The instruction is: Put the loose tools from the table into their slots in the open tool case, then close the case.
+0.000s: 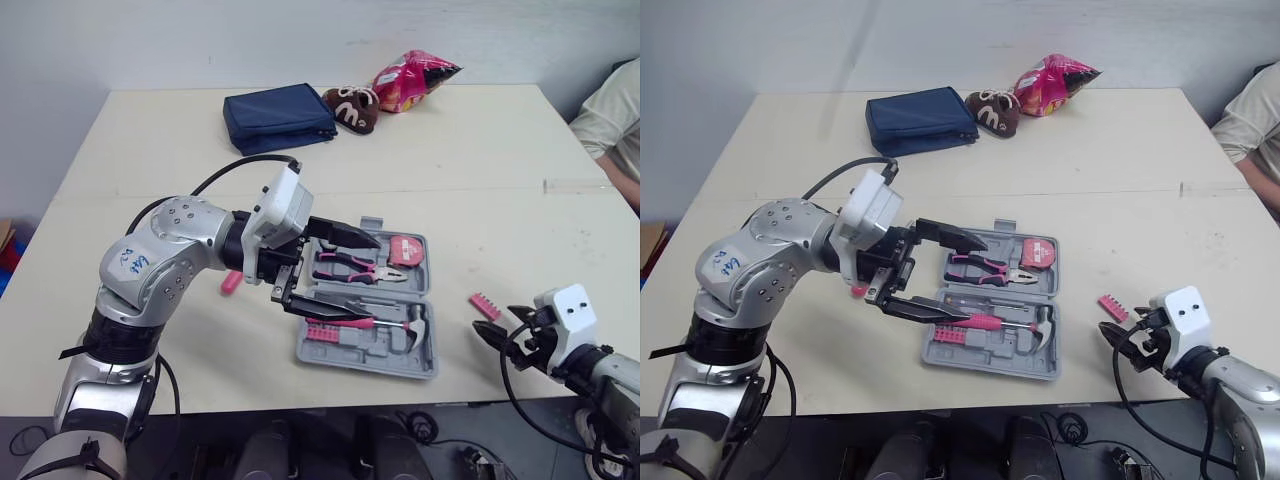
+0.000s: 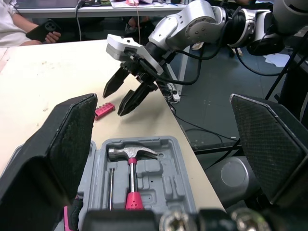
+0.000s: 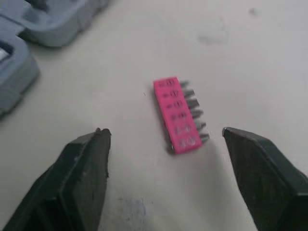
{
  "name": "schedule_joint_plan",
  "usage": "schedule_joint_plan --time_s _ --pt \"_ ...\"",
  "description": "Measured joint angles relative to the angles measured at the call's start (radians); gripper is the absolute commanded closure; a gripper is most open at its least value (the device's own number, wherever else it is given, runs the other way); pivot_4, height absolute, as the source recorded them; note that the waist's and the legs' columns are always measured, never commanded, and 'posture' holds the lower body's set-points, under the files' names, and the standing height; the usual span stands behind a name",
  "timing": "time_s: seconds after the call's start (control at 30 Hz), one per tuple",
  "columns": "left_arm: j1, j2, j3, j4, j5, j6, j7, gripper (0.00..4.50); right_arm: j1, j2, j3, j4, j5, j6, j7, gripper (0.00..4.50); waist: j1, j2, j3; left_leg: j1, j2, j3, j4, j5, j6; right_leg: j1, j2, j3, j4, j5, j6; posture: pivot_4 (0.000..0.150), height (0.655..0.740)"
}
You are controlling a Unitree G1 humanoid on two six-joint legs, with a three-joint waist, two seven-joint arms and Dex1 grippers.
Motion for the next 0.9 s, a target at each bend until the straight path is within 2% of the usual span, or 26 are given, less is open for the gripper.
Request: schedule_joint_plan --time_s 0.3,0.63,0.73,0.9 --pt "-0.008 -0.012 -0.002 0.001 0.002 0.0 -0.001 0.0 -0.111 -0.081 0.063 0.274 -0.007 -0.118 0.165 0.63 0.003 0.0 0.0 -0.001 -0.001 0.0 0.0 0.0 0.001 0.0 -0.001 -0.001 0.0 0.0 0.0 0.15 0.7338" --pt "-0.009 -0.003 -0.002 0.0 0.003 0.0 -0.001 0.0 -0.115 -0.098 0.08 0.335 -0.025 -0.202 0.21 0.63 0.002 0.0 0.0 0.0 0.0 0.0 0.0 0.001 0.001 0.0 -0.002 -0.001 0.0 0.0 0.0 0.15 0.7338" --pt "-0.009 0.006 -0.001 0.0 0.003 0.0 -0.001 0.0 -0.109 -0.098 0.083 0.343 -0.036 -0.223 0.205 1.52 0.003 0.0 0.0 0.0 0.0 0.0 0.0 0.001 0.001 0.001 -0.002 -0.001 0.0 0.0 0.0 0.15 0.7338" --pt "-0.024 -0.005 -0.002 0.001 0.004 0.0 0.002 0.0 -0.094 -0.098 0.082 0.347 -0.056 -0.256 0.184 3.91 0.003 0.0 0.0 0.0 0.0 -0.001 0.0 0.001 0.001 0.001 -0.002 -0.001 0.0 0.0 0.0 0.15 0.7338"
